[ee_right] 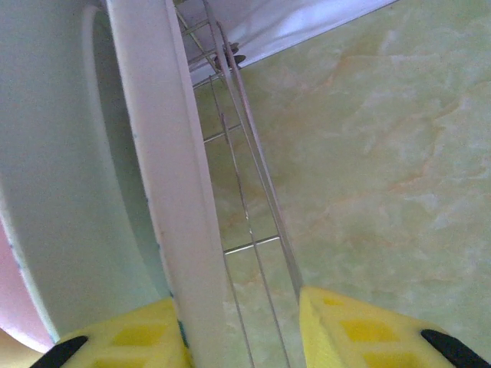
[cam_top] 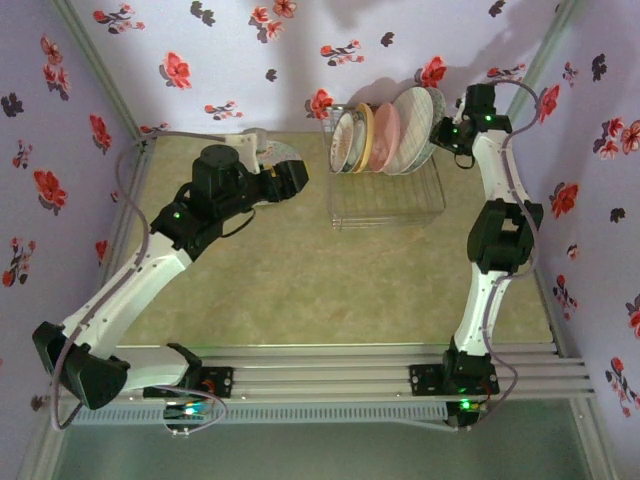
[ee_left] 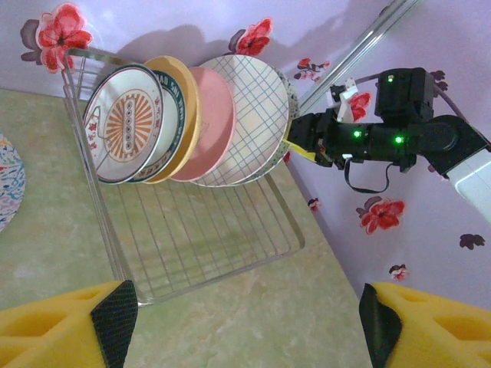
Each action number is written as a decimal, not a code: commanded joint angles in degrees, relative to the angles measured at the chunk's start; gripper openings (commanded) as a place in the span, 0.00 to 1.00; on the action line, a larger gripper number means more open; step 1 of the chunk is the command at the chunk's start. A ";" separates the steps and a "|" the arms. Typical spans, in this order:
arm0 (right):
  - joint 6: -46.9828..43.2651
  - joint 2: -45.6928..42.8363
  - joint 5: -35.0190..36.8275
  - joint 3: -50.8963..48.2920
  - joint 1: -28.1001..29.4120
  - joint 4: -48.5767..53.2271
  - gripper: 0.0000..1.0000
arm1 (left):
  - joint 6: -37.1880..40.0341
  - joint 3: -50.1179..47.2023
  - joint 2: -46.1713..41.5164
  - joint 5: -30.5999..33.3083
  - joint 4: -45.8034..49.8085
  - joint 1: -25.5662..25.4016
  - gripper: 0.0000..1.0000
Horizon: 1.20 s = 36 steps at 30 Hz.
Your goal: Unload the plates from the dish rack
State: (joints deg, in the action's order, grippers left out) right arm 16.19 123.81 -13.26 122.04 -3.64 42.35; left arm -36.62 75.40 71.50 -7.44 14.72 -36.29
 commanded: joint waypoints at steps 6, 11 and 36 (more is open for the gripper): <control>0.51 2.59 -4.36 3.81 -0.49 -3.05 0.31 | 2.18 2.60 -0.22 1.47 0.08 -0.40 0.79; 1.12 3.11 -5.12 4.26 -0.49 -3.49 0.24 | 2.11 2.51 -0.11 1.47 0.23 -0.45 0.79; -0.16 -6.30 10.76 5.01 2.32 -2.13 0.00 | 1.32 2.16 -0.53 1.77 -0.33 -0.71 0.79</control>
State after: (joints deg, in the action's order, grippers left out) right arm 16.10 123.70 -6.35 125.23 -1.34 41.89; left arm -35.79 76.14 71.50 -6.55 15.09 -36.49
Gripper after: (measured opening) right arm 0.086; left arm 0.793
